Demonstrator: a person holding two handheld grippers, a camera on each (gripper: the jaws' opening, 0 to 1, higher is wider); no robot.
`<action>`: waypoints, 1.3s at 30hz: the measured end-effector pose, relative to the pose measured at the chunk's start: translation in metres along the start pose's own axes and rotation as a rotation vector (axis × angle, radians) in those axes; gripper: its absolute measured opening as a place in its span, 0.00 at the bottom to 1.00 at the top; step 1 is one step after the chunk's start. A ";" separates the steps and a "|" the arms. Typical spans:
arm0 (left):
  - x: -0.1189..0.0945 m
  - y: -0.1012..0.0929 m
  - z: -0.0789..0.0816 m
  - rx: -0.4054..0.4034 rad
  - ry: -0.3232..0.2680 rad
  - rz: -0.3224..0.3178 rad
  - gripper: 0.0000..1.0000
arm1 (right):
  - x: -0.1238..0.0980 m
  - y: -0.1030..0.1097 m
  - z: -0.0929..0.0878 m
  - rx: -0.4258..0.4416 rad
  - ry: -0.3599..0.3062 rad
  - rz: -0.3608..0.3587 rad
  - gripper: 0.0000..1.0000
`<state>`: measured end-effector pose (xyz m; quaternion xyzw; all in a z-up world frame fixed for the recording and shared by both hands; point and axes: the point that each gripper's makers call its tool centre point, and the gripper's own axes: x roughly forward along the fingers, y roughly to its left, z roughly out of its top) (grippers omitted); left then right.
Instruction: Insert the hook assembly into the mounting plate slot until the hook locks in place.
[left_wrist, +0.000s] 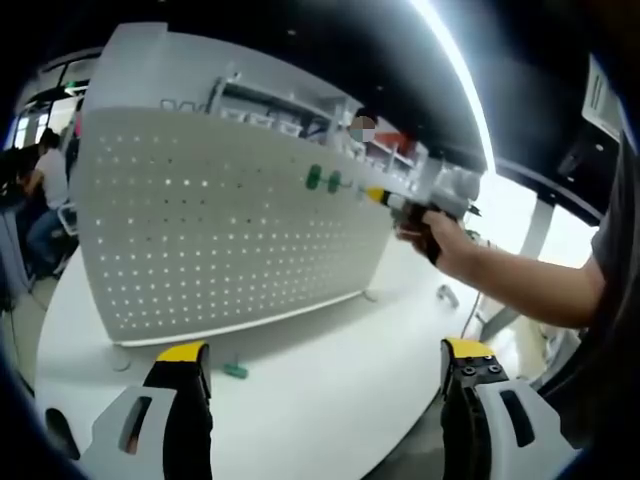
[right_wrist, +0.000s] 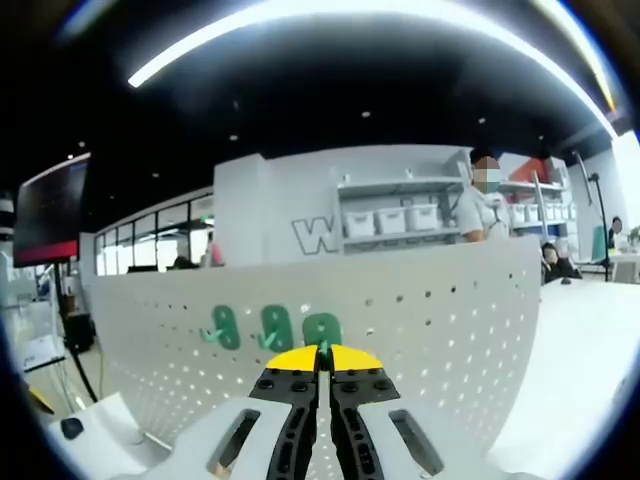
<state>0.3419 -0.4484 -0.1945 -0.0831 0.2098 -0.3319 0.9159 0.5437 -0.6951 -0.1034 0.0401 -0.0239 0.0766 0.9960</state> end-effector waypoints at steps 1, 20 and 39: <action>0.000 0.000 0.000 -0.001 0.000 0.000 0.97 | 0.001 -0.001 0.000 0.000 0.001 -0.001 0.00; 0.001 0.007 -0.003 -0.023 0.001 0.019 0.97 | 0.021 -0.001 0.016 -0.004 -0.046 -0.002 0.00; 0.002 0.010 -0.007 -0.029 0.014 0.025 0.96 | 0.024 -0.010 0.010 0.001 -0.051 -0.015 0.00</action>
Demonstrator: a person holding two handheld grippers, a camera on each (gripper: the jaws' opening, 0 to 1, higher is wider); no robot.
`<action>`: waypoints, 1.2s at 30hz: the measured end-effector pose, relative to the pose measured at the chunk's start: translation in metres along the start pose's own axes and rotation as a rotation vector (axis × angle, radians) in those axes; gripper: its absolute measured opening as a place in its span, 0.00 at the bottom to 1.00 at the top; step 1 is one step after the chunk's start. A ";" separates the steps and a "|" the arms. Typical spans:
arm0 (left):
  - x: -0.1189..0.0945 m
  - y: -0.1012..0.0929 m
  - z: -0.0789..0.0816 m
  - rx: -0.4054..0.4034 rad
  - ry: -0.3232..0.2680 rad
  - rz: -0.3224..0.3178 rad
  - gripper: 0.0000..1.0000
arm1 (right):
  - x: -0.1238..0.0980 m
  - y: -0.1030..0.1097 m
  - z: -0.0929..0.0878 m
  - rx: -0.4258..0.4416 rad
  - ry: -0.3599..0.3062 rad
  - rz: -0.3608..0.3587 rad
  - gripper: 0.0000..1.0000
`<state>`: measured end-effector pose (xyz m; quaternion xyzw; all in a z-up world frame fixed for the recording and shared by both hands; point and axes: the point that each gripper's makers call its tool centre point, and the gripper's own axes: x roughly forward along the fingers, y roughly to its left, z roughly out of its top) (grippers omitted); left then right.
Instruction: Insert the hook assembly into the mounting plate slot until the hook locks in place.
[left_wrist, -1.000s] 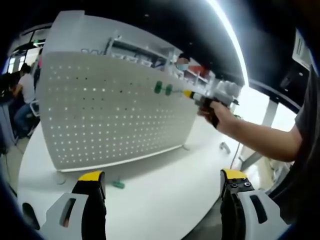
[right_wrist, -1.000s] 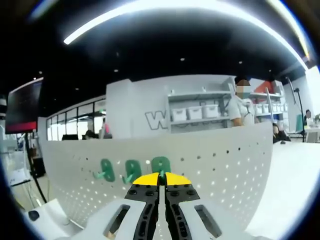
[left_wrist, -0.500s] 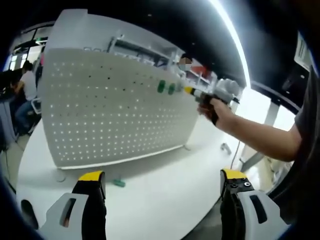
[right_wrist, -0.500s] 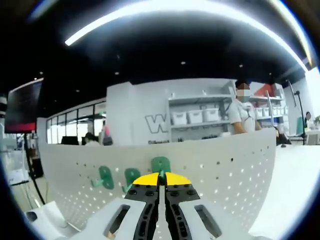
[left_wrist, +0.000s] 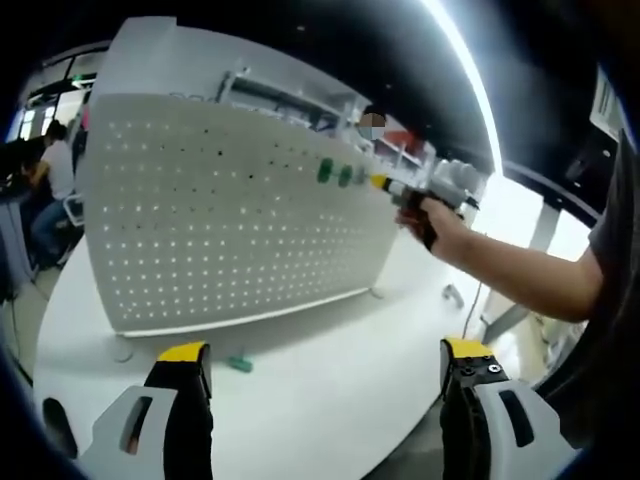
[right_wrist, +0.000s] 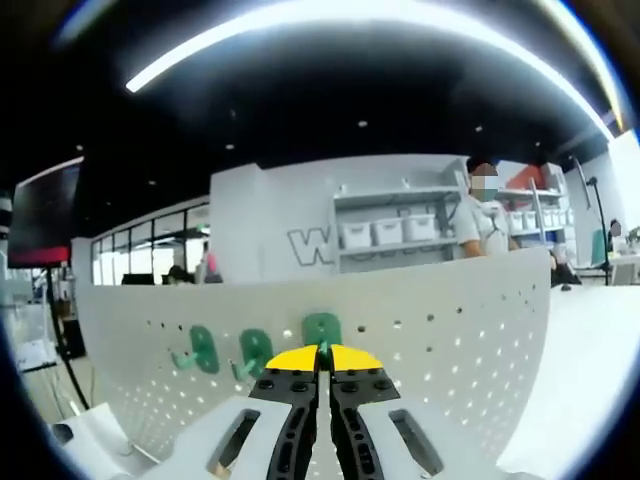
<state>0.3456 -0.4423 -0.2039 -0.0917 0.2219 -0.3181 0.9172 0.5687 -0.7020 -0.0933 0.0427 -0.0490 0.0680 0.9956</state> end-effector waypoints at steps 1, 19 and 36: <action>0.000 0.000 0.000 0.000 0.001 0.000 0.96 | 0.000 0.000 0.000 0.001 0.000 0.000 0.00; -0.001 0.001 -0.003 -0.001 0.004 0.011 0.97 | 0.007 -0.001 -0.011 -0.041 0.016 -0.006 0.01; -0.008 0.004 -0.001 0.006 -0.013 0.022 0.96 | -0.002 -0.001 0.014 -0.049 0.018 -0.025 0.13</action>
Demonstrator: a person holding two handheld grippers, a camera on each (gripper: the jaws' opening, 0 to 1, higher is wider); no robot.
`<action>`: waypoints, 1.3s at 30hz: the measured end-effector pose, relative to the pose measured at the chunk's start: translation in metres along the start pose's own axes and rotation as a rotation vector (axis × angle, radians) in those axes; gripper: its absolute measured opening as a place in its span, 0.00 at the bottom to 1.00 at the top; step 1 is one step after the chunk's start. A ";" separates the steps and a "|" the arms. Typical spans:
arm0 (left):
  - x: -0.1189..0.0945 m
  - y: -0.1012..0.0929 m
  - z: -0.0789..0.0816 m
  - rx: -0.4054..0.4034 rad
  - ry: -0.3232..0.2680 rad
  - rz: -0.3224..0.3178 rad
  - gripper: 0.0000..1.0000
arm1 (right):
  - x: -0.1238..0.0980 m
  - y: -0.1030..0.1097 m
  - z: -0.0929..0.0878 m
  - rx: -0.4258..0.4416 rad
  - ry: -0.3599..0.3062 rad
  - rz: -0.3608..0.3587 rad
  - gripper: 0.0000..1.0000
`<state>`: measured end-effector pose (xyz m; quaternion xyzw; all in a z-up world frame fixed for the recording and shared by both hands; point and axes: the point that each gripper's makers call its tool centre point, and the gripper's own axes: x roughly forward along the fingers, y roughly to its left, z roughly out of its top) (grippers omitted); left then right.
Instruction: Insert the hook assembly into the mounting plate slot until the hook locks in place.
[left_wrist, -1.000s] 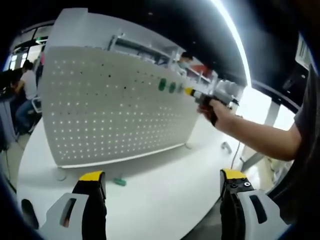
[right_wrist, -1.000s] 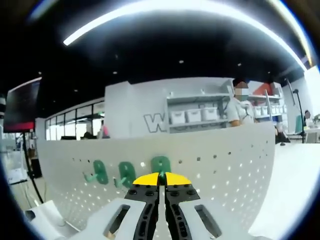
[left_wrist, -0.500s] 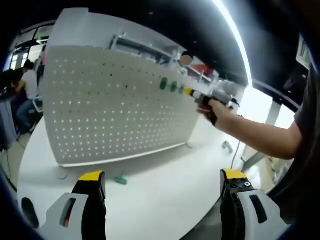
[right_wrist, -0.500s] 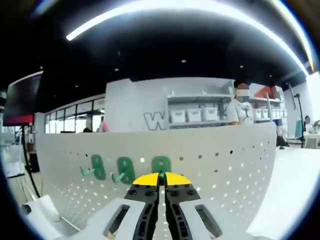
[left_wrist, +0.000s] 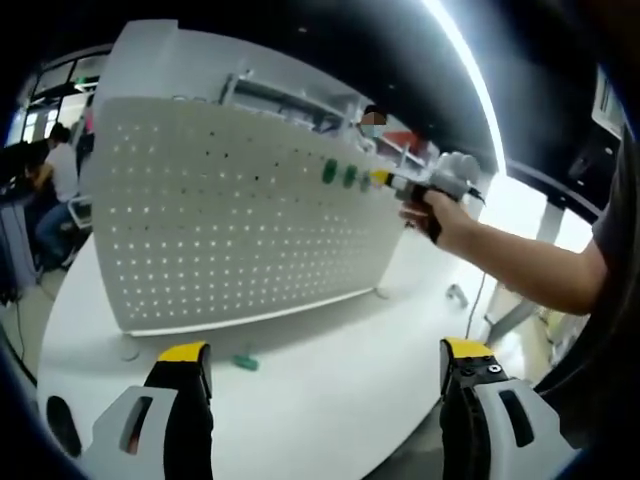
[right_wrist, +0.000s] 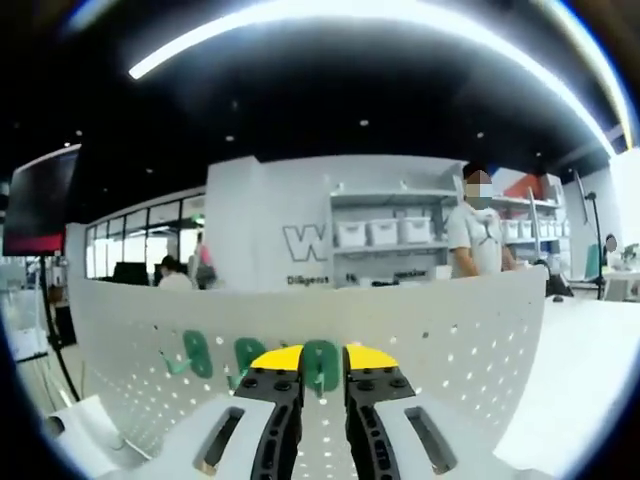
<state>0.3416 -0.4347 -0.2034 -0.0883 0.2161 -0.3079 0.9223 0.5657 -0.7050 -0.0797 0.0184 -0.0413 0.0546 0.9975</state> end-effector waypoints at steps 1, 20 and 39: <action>0.000 0.000 0.000 0.000 0.000 0.000 0.96 | -0.003 0.001 0.001 0.002 0.001 0.004 0.13; -0.009 -0.008 0.001 0.018 -0.014 0.003 0.96 | -0.053 0.006 -0.031 -0.046 0.114 0.029 0.15; -0.017 -0.013 -0.006 0.019 -0.012 0.005 0.96 | -0.131 0.036 -0.123 -0.017 0.336 0.149 0.26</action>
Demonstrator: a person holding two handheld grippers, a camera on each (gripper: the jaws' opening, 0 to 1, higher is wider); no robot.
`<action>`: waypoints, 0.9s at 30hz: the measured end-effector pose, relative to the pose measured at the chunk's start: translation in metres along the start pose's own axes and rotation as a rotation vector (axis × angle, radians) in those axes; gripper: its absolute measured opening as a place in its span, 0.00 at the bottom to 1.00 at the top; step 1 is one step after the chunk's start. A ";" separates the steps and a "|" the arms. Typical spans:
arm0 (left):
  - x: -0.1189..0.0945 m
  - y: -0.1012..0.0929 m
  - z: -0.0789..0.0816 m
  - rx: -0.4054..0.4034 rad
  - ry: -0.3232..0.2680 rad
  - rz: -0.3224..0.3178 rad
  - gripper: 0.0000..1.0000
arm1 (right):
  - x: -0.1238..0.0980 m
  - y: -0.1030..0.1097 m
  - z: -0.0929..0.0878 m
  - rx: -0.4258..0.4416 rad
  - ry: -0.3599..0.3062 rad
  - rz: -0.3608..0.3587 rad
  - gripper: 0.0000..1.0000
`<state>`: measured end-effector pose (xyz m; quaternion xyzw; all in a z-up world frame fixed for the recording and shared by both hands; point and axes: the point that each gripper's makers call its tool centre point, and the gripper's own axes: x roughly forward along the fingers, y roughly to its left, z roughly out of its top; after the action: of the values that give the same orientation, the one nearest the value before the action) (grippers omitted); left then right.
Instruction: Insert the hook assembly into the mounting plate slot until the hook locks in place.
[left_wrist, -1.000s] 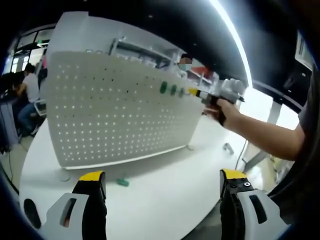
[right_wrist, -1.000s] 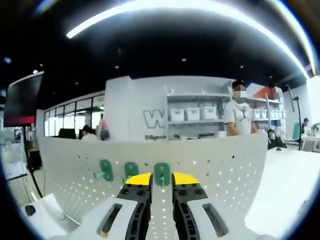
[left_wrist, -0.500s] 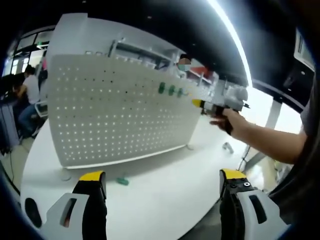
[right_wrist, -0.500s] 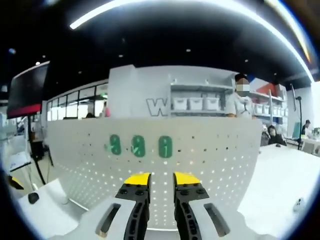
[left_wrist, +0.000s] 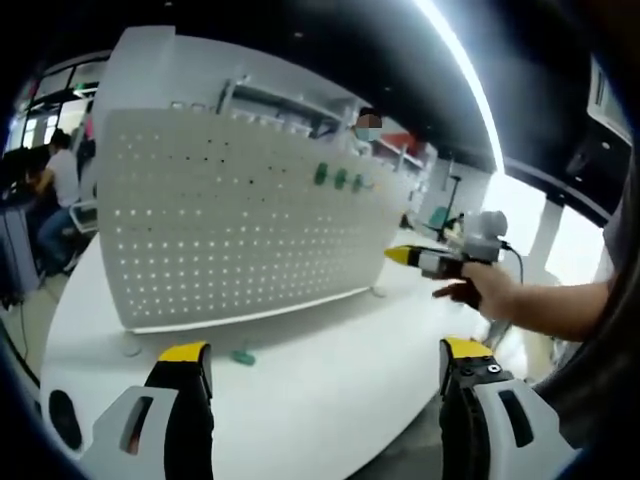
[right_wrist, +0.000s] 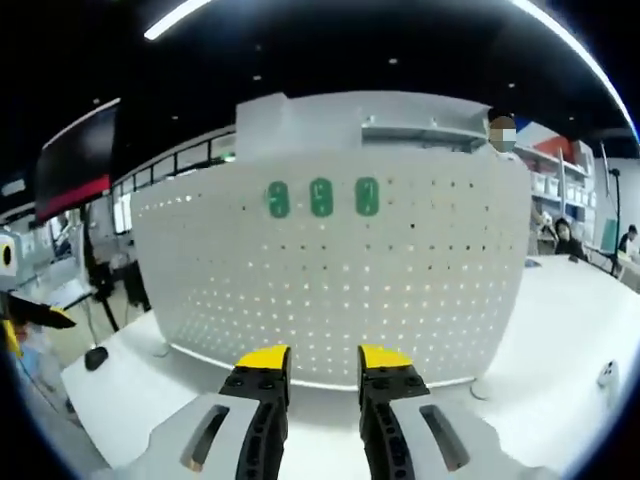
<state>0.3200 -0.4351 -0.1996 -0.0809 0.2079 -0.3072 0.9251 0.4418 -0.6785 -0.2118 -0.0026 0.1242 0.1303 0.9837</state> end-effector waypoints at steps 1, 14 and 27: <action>-0.001 0.000 0.000 0.000 0.000 0.001 0.96 | -0.002 0.002 -0.004 0.004 0.005 0.005 0.27; -0.007 -0.002 -0.005 0.002 0.001 0.014 0.96 | -0.029 0.028 -0.048 -0.022 0.099 0.073 0.33; -0.008 -0.001 -0.010 -0.009 0.007 0.014 0.96 | -0.049 0.052 -0.079 -0.021 0.155 0.122 0.35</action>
<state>0.3094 -0.4315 -0.2060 -0.0828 0.2133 -0.3002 0.9260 0.3629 -0.6444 -0.2753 -0.0157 0.1984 0.1908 0.9612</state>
